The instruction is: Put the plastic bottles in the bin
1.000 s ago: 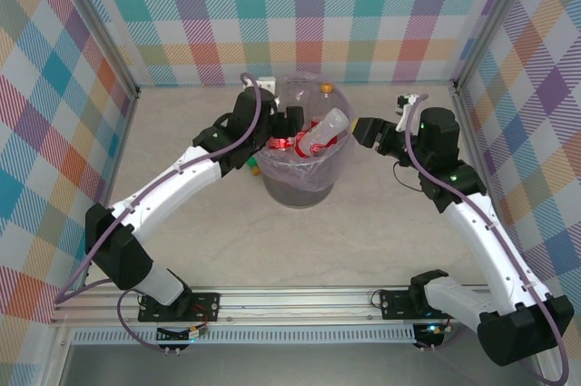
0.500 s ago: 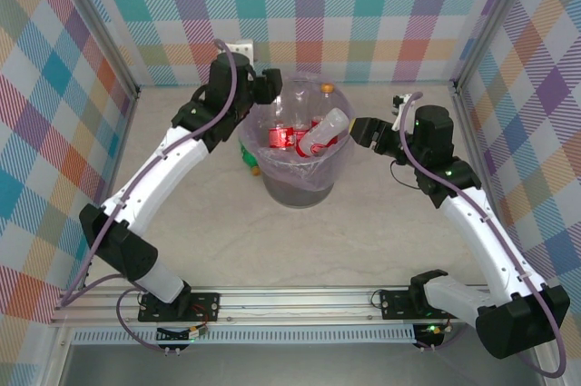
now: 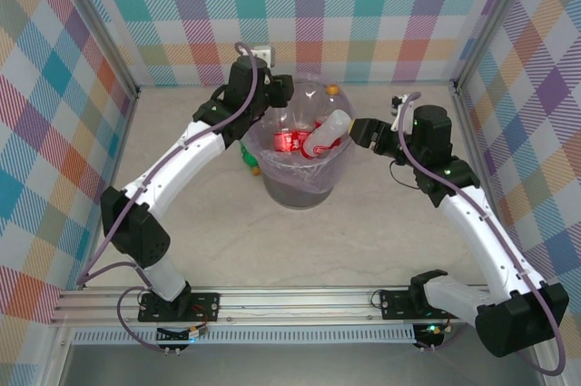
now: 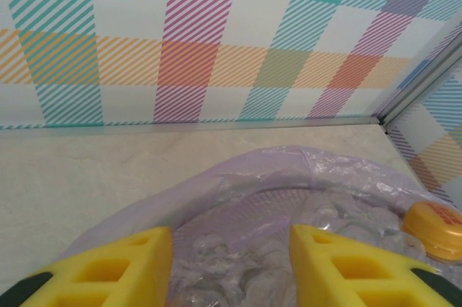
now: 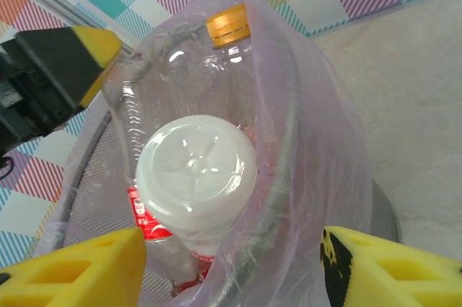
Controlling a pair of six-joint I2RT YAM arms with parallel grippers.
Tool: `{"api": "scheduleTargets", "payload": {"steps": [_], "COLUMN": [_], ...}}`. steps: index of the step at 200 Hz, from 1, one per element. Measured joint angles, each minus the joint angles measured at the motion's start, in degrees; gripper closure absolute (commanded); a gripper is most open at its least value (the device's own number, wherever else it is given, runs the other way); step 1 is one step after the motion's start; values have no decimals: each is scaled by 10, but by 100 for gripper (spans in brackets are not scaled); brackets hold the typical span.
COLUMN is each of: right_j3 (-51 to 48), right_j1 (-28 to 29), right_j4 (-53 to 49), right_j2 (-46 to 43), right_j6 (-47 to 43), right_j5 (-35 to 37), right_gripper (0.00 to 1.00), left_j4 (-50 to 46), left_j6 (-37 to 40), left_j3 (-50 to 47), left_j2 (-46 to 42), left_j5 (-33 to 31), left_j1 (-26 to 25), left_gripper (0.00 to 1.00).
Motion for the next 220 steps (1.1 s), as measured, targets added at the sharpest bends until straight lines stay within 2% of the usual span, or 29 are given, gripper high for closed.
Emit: {"api": "scheduleTargets", "payload": {"steps": [23,68,96,130,142,161,195,220], "right_j3": [0,21,67,112,113,113,128,96], "right_j1": [0,0,0,-4,-4,-4,-6,-9], "right_j4": [-6,-30,-78,-135,-150,-175,-227,-176], "right_j2": [3,3,5,10,9,9,11,-18], "right_j6": [0,-3,-30,-57,-60,-61,-62,-39], "right_j5": [11,43,59,68,68,68,88,108], "right_gripper": [35,33,32,30,30,29,27,32], "left_j4": [-19,-49,-46,-47,-44,-28,46,91], "left_j6": [6,11,-2,-52,-70,-99,-169,-219], "left_j3": [-20,-7,-33,-130,-164,-214,-295,-305], "left_j2": [-34,-88,-143,-222,-222,-187,-63,25], "left_j5": [1,0,7,44,52,83,149,174], "left_j1": [-3,16,64,235,270,278,278,273], "left_gripper": [21,3,1,1,1,2,5,5]}}
